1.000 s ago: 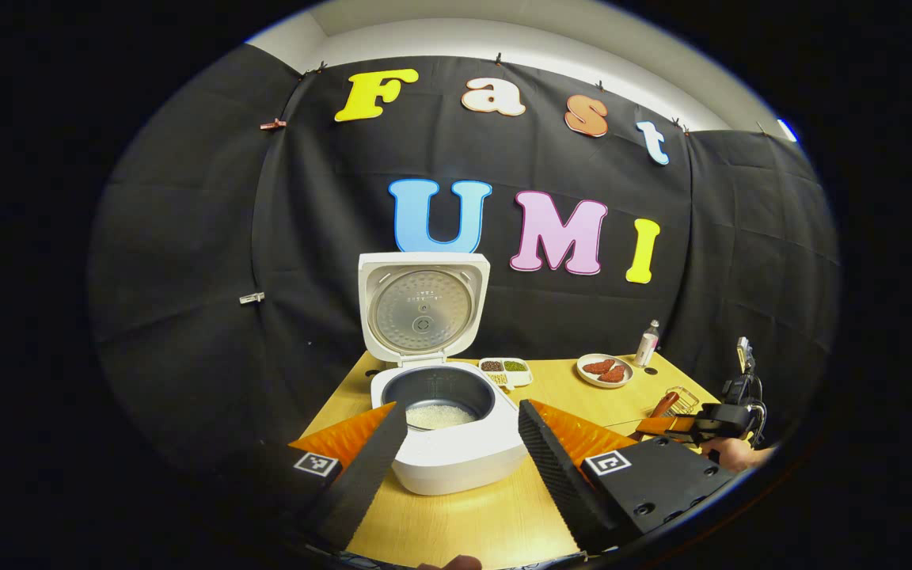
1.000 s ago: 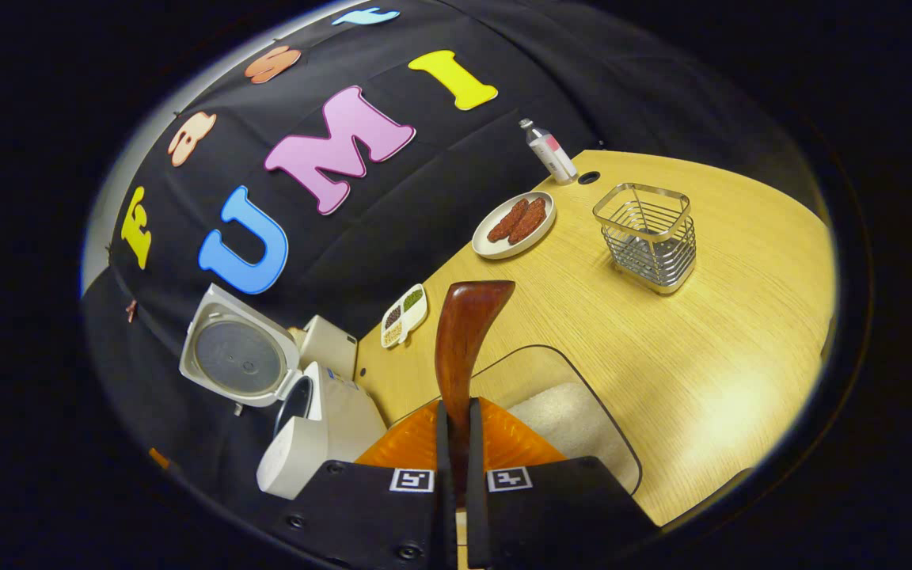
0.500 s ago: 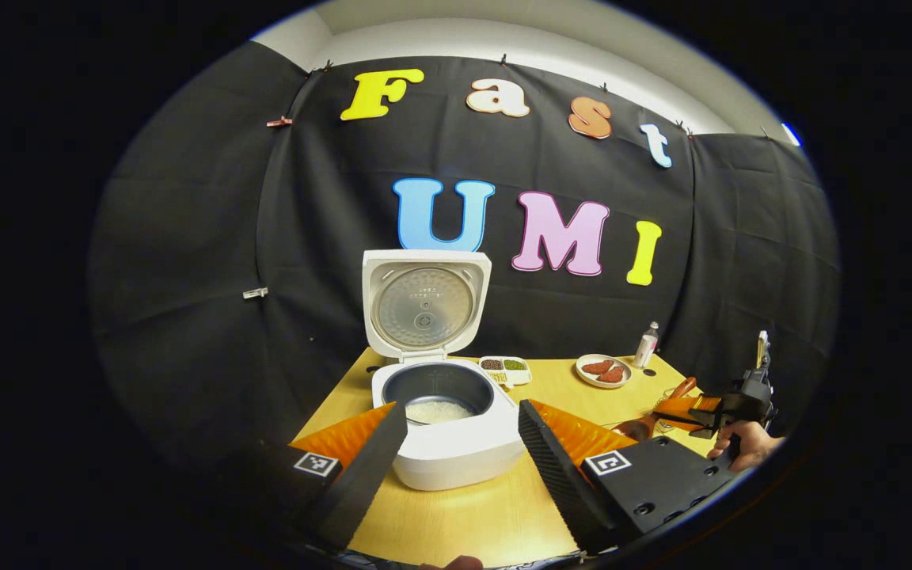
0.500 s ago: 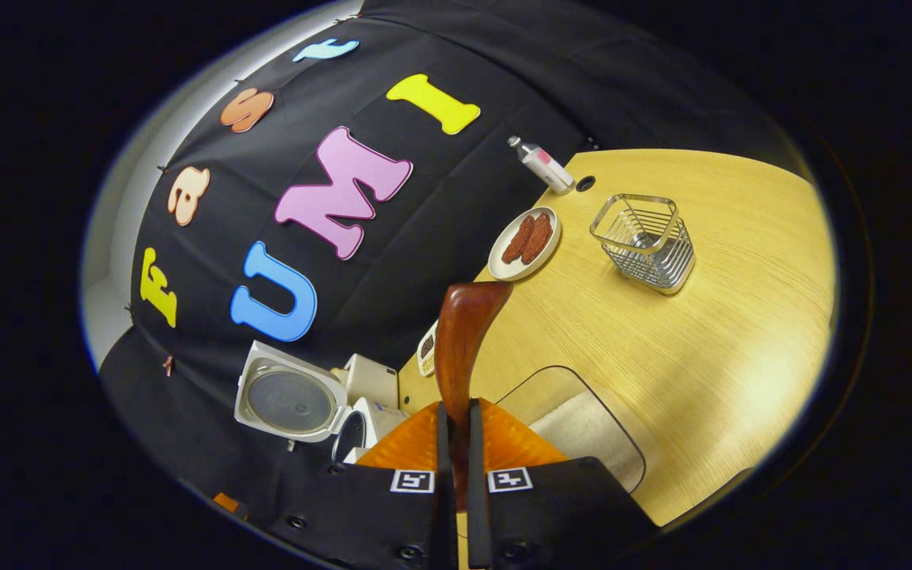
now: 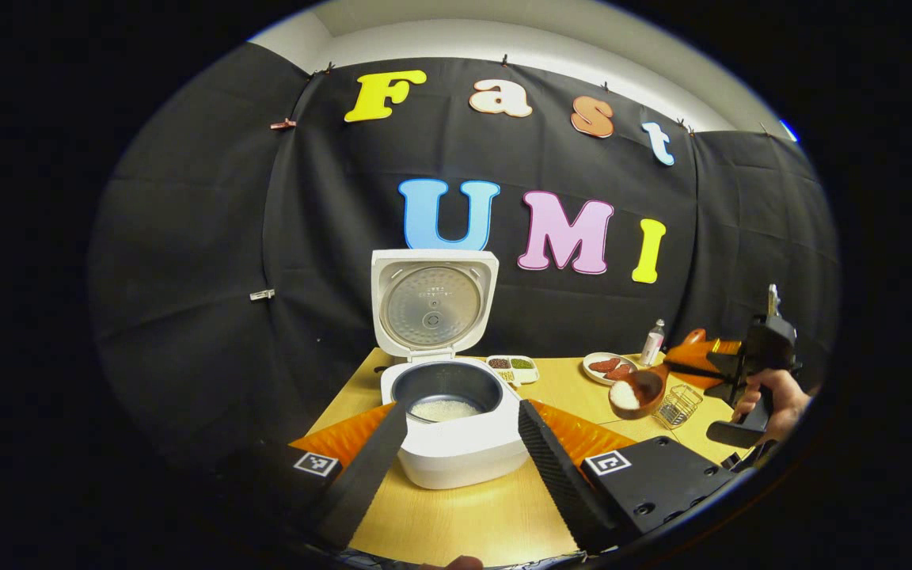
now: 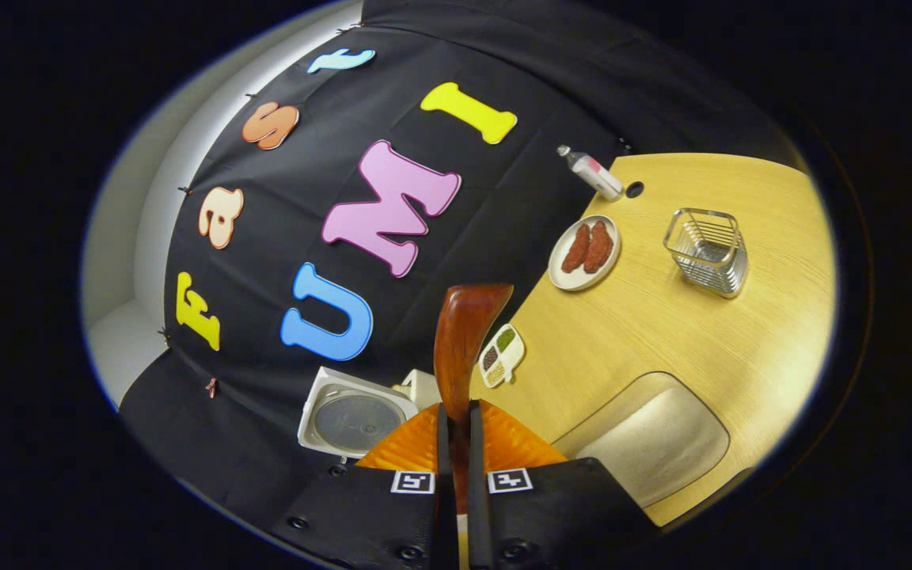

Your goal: Close the left gripper, press the button to open the rice cooker; take a wooden spoon from the chopstick holder with the right hand, scoop a spoonful of rice and pour it into the rice cooker, then put the wooden spoon back into the chopstick holder.

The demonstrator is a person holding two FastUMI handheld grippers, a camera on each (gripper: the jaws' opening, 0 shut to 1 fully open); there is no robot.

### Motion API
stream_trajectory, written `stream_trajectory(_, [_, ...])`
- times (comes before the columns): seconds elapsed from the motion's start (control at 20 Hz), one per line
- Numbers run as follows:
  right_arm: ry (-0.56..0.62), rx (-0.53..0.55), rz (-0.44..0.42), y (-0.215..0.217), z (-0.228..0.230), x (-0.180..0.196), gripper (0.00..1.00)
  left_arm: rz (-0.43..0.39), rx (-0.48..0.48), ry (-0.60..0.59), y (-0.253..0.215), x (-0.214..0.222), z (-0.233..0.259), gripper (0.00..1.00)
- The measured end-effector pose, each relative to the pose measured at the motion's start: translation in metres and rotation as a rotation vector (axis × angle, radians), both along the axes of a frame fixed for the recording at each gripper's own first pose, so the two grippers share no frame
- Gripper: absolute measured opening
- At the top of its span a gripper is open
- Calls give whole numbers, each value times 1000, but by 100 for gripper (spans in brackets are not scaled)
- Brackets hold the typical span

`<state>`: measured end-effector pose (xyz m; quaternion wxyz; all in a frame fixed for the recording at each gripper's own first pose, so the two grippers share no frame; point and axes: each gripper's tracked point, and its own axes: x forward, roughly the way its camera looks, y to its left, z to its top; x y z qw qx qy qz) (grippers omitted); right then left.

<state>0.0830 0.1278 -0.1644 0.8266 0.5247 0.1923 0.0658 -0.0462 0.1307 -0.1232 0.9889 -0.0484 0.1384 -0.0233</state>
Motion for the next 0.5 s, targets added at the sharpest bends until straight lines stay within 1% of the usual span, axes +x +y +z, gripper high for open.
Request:
stream_trajectory(0.25, [-43, 59, 56, 51, 41, 22, 9, 5, -7, 4, 3, -3, -4, 97])
stream_trajectory(0.5, [-52, 95, 107, 111, 59, 44, 10, 12, -12, 7, 7, 0, -7, 97])
